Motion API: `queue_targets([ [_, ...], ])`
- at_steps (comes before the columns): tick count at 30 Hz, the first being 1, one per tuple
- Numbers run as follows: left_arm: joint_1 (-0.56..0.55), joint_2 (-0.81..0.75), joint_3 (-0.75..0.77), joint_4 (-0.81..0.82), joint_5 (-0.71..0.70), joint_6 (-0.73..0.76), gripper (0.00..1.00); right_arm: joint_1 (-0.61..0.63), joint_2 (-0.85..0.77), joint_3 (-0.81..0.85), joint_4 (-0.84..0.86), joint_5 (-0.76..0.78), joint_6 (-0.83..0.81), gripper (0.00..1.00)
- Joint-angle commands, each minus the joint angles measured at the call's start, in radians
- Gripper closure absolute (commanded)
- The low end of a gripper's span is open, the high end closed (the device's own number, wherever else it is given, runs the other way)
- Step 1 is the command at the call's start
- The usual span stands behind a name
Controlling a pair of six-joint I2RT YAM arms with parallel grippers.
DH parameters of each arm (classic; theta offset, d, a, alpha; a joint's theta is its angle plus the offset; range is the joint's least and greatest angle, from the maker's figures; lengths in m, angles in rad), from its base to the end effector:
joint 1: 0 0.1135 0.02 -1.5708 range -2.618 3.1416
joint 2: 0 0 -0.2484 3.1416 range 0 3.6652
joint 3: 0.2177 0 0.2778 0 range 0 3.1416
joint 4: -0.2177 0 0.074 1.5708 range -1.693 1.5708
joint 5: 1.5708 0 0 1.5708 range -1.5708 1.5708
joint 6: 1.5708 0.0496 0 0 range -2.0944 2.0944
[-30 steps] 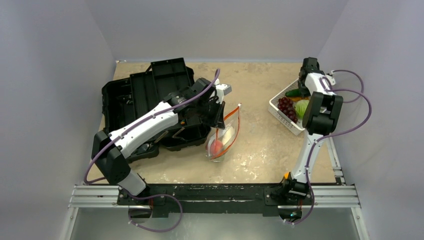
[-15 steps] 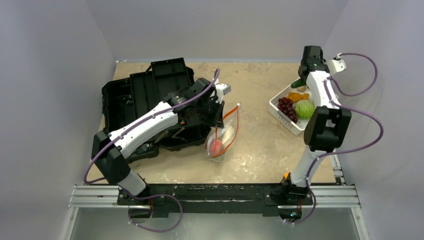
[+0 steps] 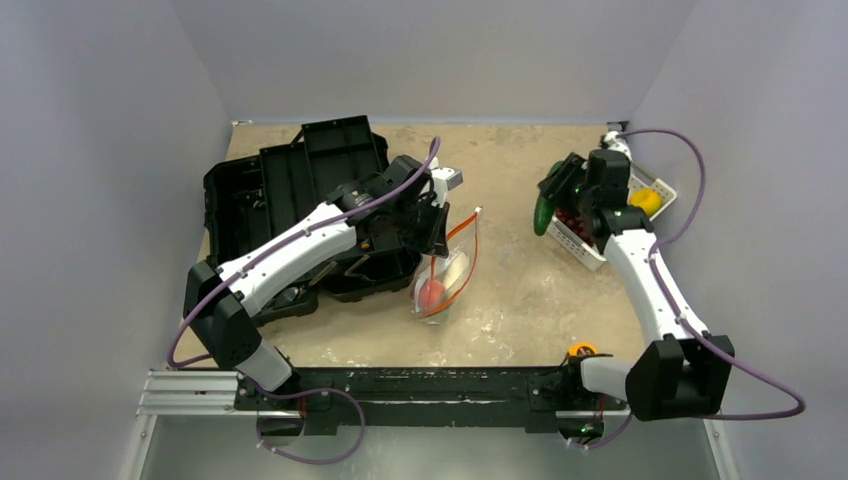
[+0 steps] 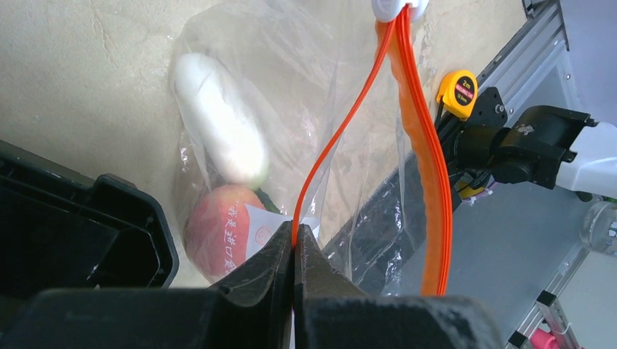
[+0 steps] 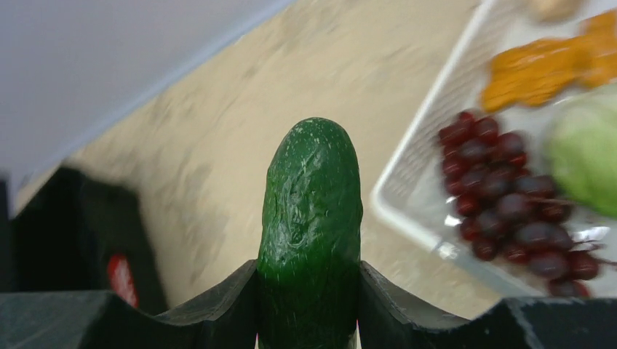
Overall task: Place the food in the zip-top bag and seal the zipper
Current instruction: Place the fake vegetable in the zipper food storage bag.
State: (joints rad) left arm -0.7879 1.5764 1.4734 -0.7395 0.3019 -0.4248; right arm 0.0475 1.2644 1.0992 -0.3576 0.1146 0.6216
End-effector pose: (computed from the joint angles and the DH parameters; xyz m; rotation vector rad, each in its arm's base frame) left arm 0.2563 -0.2785 0.3031 0.6105 2.5005 -0.8793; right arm 0.3292 0.0100 0.3034 0.6618 1.9957 0.2849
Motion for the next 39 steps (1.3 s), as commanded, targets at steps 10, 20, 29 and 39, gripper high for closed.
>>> queue_targets([
  [10, -0.011, -0.017, 0.042, -0.006, -0.021, 0.008, 1.0, 0.245, -0.153, -0.022, 0.034, -0.464, -0.137, 1.0],
  [20, -0.009, -0.033, 0.053, -0.023, -0.07, 0.019, 1.0, 0.341, -0.273, 0.025, 0.055, -0.374, -0.092, 1.0],
  [29, -0.007, -0.044, 0.021, 0.015, -0.053, -0.008, 1.0, 0.607, -0.397, -0.316, 0.682, -0.23, -0.011, 1.0],
  [39, 0.029, -0.05, 0.016, 0.042, 0.037, -0.033, 1.0, 0.686, -0.345, -0.483, 1.053, -0.081, -0.167, 1.0],
])
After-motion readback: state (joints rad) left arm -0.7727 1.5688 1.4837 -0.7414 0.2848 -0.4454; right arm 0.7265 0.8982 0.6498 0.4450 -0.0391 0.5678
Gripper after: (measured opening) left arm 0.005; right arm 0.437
